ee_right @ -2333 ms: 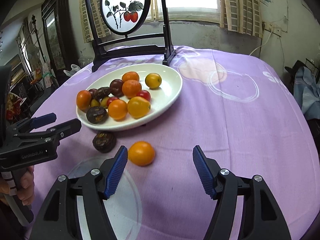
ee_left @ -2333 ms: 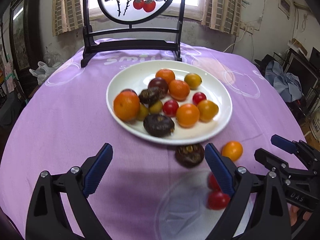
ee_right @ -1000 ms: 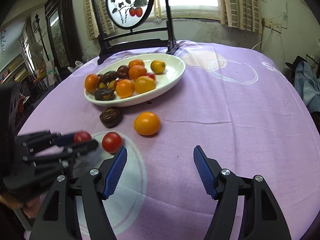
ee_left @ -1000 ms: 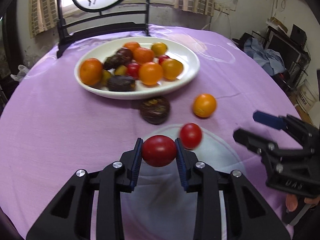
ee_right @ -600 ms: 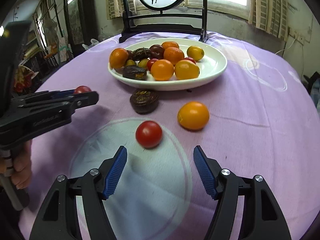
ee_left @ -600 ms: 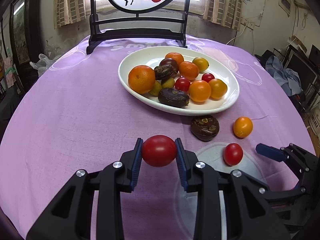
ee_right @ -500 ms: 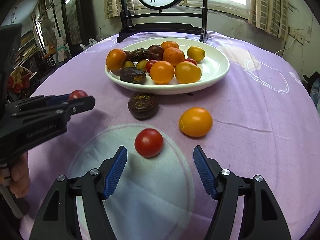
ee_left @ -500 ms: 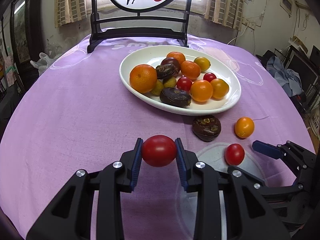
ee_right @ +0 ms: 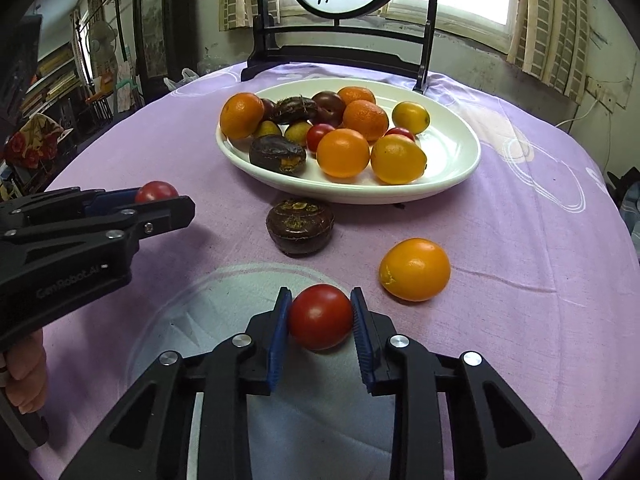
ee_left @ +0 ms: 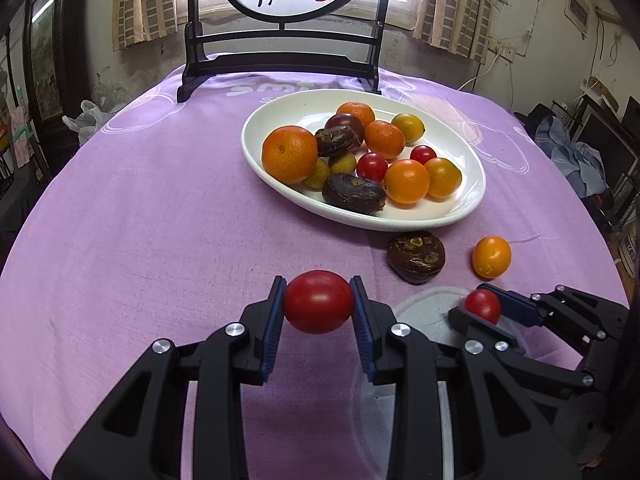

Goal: Organize fruits
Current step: 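Lower both red tomatoes onto the white plate, opening both tools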

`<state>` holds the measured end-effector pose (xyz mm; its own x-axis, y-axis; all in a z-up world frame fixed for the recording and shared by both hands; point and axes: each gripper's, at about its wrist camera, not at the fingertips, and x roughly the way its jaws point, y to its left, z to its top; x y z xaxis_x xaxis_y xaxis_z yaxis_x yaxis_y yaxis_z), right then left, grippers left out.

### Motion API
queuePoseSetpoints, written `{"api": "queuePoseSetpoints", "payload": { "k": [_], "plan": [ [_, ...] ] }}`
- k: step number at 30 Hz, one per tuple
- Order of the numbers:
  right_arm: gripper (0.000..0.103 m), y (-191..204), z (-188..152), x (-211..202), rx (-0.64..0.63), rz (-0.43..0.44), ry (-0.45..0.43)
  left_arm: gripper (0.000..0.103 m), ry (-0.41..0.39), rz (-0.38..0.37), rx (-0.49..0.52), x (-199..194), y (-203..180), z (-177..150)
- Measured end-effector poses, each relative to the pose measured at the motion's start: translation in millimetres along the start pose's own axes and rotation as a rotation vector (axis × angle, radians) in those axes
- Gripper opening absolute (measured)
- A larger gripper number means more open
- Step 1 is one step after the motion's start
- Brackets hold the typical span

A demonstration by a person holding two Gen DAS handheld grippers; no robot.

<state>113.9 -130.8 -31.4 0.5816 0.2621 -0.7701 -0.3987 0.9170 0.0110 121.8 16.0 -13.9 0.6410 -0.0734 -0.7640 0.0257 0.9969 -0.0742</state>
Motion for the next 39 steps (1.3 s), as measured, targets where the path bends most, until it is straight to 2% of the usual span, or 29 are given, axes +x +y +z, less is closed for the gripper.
{"api": "queuePoseSetpoints", "payload": {
  "k": [4, 8, 11, 16, 24, 34, 36, 37, 39],
  "plan": [
    [0.030, -7.7, 6.8, -16.2, 0.021, 0.002, -0.053, 0.032, 0.004, 0.002, -0.012, 0.1, 0.3, 1.2],
    [0.030, -17.2, 19.0, -32.6, 0.037, -0.003, -0.113, 0.032, 0.013, -0.078, -0.027, -9.6, -1.7, 16.4],
    [0.030, -25.5, 32.8, -39.2, 0.039, -0.018, -0.145, 0.032, -0.016, -0.046, 0.014, -14.5, -6.6, 35.9],
    [0.030, -37.2, 60.5, -40.5, 0.051, -0.028, -0.184, 0.031, -0.050, -0.032, 0.024, -11.6, -13.2, 68.5],
    [0.030, -45.3, 92.7, -16.3, 0.056, -0.041, -0.188, 0.031, -0.028, -0.004, 0.011, 18.1, -17.5, 100.3],
    [0.031, -55.7, 105.2, 31.2, 0.094, -0.055, -0.128, 0.031, 0.012, 0.031, -0.019, 55.1, -14.5, 119.2],
    [0.042, -57.1, 106.6, 35.7, 0.109, -0.043, -0.126, 0.032, 0.024, 0.025, -0.038, 60.8, -13.5, 122.2],
    [0.055, -58.3, 106.4, 35.2, 0.120, -0.046, -0.136, 0.034, 0.027, 0.021, -0.053, 62.5, -11.9, 123.1],
    [0.056, -58.7, 105.4, 33.2, 0.119, -0.043, -0.141, 0.056, 0.006, -0.016, -0.076, 59.6, -10.2, 123.6]
  ]
}}
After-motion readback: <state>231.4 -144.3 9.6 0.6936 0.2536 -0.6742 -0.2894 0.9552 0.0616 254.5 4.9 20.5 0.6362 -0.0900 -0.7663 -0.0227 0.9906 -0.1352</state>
